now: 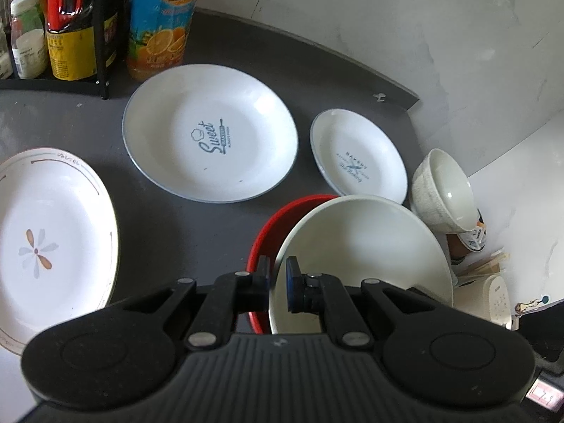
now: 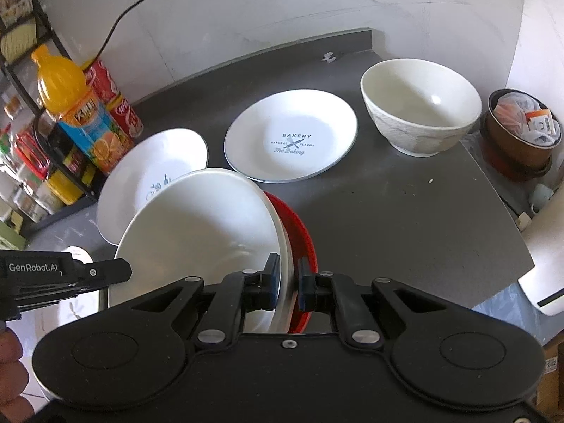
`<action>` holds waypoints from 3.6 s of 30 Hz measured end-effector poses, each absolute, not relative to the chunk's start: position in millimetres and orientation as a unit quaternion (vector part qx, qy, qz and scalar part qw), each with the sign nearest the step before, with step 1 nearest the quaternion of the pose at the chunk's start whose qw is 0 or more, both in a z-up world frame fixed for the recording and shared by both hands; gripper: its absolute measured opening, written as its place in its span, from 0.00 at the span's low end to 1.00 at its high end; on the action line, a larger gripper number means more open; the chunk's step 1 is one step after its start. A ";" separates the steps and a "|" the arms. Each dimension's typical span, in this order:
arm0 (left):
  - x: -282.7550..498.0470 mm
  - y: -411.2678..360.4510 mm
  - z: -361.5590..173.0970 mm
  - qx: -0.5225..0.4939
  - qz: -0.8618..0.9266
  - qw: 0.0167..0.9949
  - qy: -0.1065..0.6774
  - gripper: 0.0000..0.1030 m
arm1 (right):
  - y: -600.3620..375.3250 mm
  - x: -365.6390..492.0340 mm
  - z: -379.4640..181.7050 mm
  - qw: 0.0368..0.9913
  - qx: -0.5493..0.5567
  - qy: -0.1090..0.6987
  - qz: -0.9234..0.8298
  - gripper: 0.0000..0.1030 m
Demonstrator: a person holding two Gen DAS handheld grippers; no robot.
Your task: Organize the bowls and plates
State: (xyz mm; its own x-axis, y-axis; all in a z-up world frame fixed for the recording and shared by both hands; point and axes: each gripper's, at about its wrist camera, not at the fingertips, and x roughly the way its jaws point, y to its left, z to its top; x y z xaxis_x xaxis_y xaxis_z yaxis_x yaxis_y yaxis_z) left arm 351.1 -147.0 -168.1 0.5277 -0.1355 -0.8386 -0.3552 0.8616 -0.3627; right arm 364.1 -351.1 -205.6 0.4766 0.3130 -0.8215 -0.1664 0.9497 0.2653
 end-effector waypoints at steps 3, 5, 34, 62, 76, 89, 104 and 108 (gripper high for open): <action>352.2 -146.0 -174.0 -0.253 0.066 0.834 0.487 0.07 | -347.1 366.8 -210.9 0.855 0.064 0.495 0.139 0.09; 352.7 -144.8 -176.9 -0.252 0.064 0.835 0.485 0.07 | -344.5 368.3 -215.4 0.854 0.055 0.500 0.134 0.09; 360.9 -142.5 -105.8 -0.158 0.086 0.881 0.437 0.75 | -337.8 369.6 -192.4 0.863 0.068 0.479 0.144 0.55; 442.1 -261.1 -103.1 -0.112 0.056 0.901 0.416 0.86 | -459.6 413.8 -188.1 0.898 0.116 0.408 0.112 0.87; 474.7 -309.6 -120.4 -0.105 0.052 0.898 0.424 0.86 | -503.7 439.5 -211.6 0.894 0.137 0.412 0.110 0.87; 506.4 -343.9 -147.7 -0.116 0.034 0.894 0.430 0.79 | -535.8 469.4 -234.5 0.886 0.197 0.411 0.091 0.72; 545.7 -354.4 -193.7 -0.143 0.041 0.868 0.473 0.38 | -545.6 508.8 -266.7 0.862 0.246 0.433 0.091 0.48; 554.9 -355.4 -200.8 -0.148 0.047 0.863 0.480 0.29 | -544.1 518.5 -274.5 0.858 0.247 0.442 0.089 0.42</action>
